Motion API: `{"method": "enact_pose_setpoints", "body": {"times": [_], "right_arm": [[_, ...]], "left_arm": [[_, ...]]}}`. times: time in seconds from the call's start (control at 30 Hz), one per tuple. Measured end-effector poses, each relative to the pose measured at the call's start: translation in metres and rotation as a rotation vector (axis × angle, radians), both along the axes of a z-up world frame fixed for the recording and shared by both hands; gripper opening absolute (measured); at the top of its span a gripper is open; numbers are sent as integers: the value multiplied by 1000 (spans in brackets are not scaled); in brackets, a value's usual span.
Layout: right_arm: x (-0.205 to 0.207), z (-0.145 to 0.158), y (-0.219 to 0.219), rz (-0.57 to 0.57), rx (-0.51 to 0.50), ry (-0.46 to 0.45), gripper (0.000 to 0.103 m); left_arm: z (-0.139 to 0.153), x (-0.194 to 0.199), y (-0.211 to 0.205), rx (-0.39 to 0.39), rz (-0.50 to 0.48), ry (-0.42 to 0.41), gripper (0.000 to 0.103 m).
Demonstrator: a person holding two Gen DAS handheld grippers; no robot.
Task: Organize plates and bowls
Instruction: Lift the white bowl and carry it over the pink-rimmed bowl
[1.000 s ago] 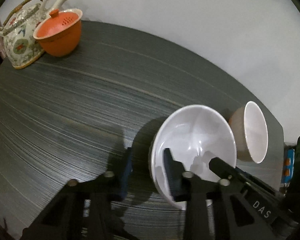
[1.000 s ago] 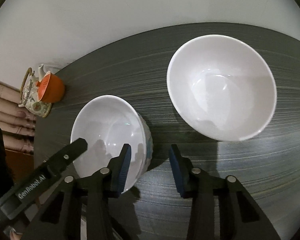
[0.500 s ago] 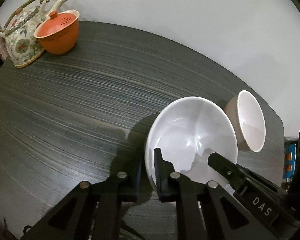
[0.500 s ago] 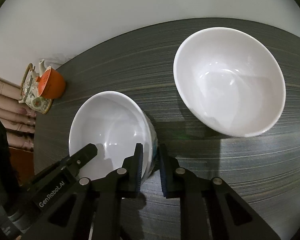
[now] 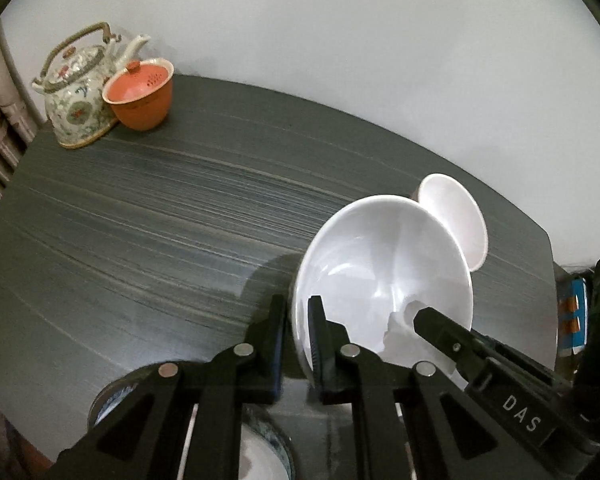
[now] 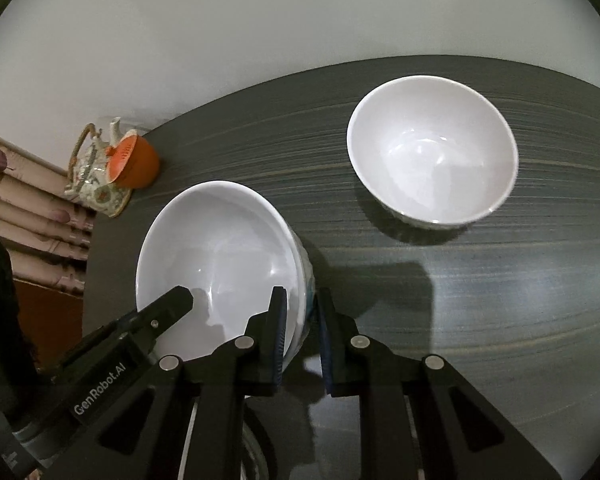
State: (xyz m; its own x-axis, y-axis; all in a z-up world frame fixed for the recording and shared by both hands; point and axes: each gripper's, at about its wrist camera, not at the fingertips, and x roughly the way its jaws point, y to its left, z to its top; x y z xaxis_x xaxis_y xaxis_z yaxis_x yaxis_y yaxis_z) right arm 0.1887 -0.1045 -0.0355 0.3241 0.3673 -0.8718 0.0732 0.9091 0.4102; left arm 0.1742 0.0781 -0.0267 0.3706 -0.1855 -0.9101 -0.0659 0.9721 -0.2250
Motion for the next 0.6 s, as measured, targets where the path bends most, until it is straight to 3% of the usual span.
{"method": "enact_pose_setpoints", "body": {"times": [0.27, 0.6], "right_arm": [[-36, 34, -4, -7, 9, -62, 15], [-97, 60, -24, -23, -3, -118, 15]], "left_arm": [[31, -44, -8, 9, -15, -56, 11], [41, -112, -40, 19, -34, -78, 11]]}}
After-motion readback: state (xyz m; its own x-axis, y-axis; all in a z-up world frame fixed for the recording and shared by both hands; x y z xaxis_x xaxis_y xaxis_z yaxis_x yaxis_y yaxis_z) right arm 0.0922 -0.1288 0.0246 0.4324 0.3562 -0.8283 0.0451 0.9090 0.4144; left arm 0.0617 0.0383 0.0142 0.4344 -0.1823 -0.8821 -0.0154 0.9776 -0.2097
